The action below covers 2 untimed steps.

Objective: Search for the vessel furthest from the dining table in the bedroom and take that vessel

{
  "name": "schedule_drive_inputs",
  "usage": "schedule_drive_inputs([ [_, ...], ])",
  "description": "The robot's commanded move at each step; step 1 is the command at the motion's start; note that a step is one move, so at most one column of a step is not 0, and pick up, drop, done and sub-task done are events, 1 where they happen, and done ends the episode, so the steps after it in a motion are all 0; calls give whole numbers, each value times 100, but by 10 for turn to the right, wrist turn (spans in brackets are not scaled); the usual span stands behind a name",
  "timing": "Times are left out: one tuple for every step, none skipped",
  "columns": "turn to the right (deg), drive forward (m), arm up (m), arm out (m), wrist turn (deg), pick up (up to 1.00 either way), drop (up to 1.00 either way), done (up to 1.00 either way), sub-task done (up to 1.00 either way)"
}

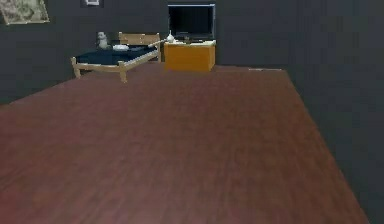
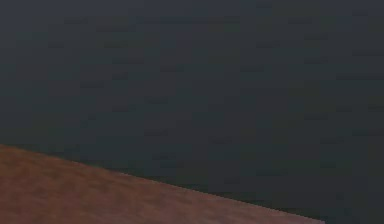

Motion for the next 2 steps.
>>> schedule_drive_inputs([
  [60,0,0,0,0,0,0,0,0],
  [0,30,0,0,0,0,0,0,0],
])
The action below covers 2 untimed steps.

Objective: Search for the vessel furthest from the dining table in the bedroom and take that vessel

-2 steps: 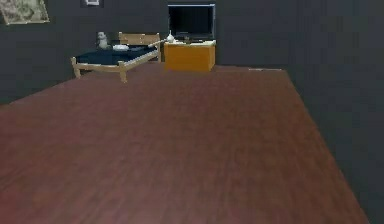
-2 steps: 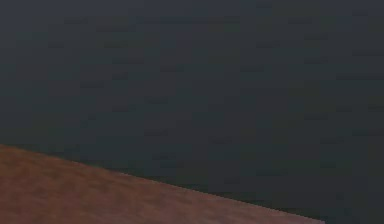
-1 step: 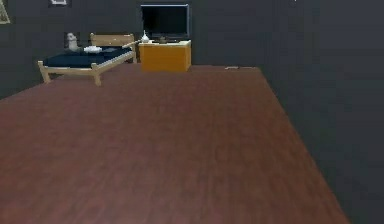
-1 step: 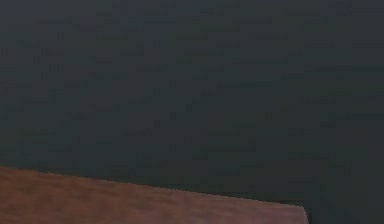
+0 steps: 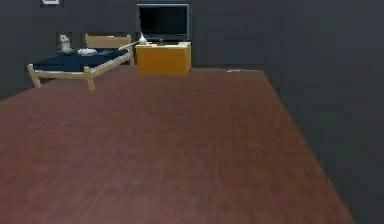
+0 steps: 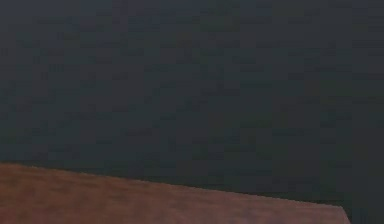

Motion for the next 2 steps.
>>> schedule_drive_inputs([
  [30,0,0,0,0,0,0,0,0],
  [0,35,0,0,0,0,0,0,0],
])
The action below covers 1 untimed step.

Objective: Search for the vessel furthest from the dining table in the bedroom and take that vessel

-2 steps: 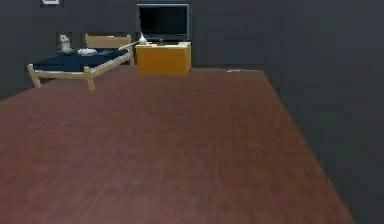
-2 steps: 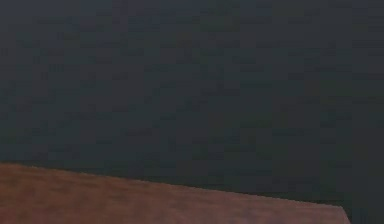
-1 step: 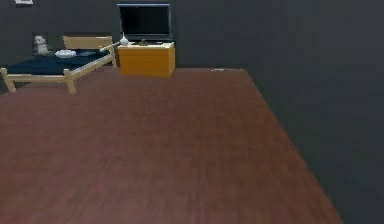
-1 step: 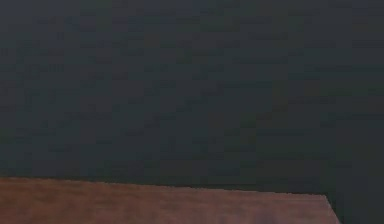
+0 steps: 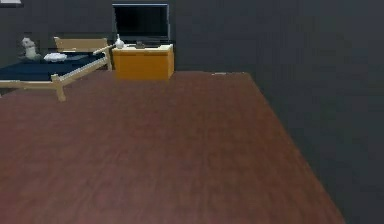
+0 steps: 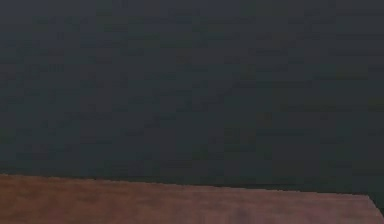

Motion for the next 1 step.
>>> schedule_drive_inputs([
  [-450,0,0,0,0,0,0,0,0],
])
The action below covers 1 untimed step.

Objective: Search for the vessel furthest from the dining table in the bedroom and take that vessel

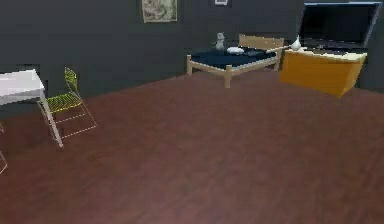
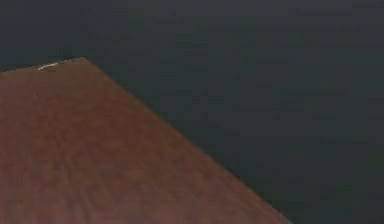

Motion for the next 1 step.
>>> schedule_drive_inputs([
  [-360,0,0,0,0,0,0,0,0],
])
